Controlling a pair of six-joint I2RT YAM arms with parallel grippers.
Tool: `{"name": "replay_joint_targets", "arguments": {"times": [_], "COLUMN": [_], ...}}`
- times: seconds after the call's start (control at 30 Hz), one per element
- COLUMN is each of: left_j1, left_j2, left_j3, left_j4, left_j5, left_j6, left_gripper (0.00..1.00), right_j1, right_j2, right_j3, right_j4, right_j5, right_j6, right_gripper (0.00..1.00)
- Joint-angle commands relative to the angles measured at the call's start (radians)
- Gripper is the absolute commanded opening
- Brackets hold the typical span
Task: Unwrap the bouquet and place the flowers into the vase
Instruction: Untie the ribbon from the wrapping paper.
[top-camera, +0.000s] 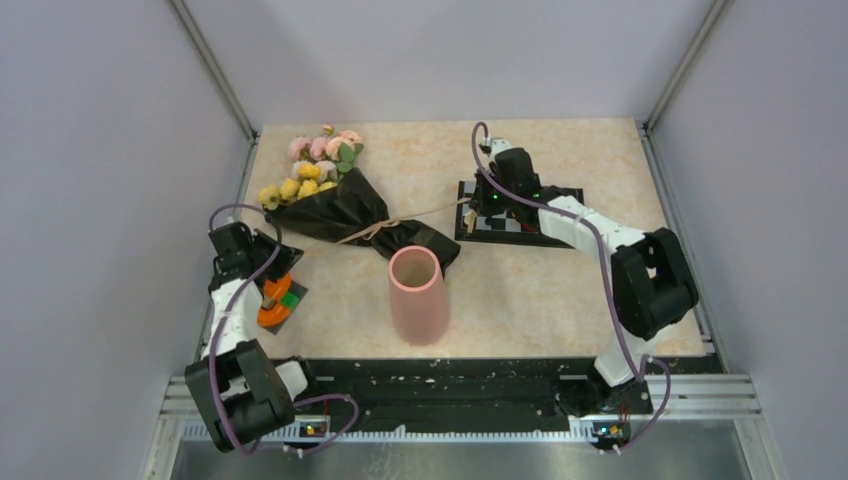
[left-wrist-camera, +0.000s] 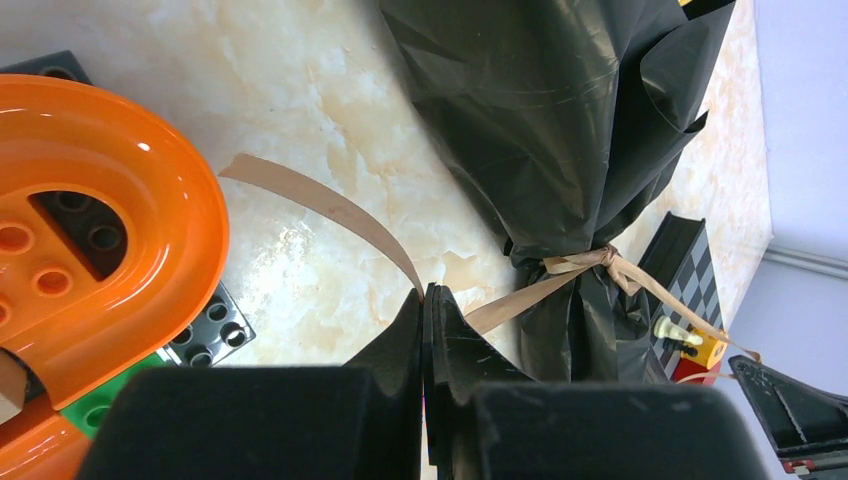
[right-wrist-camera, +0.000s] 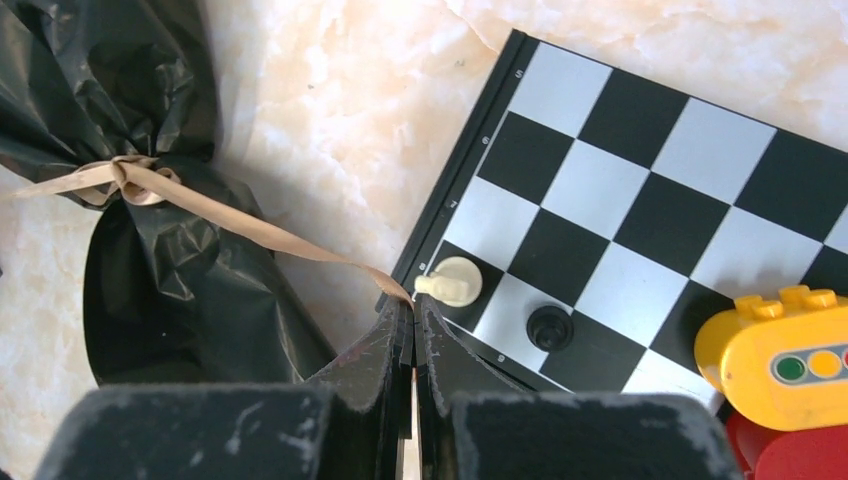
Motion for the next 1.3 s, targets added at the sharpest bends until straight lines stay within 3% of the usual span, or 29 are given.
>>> {"name": "replay_joint_targets", "arguments": {"times": [0.0, 1.27], "left_j1": [0.02, 0.425], "left_j2": [-0.044, -0.141], "left_j3": [-0.009, 0.002], "left_j4": [0.005, -0.149], "left_j5": [-0.006, 0.105], "left_j6": [-0.007, 0.097], "left_gripper": [0.0, 0.0], "right_j1": [-0.021, -0.174], "right_j2": [-0.073, -0.17], "right_j3": [-0.026, -0.082], "right_j4": [0.066, 0.05], "right_j5": [0.0, 0.06], "right_j6": [0.012, 0.083], "right_gripper": [0.0, 0.0]}}
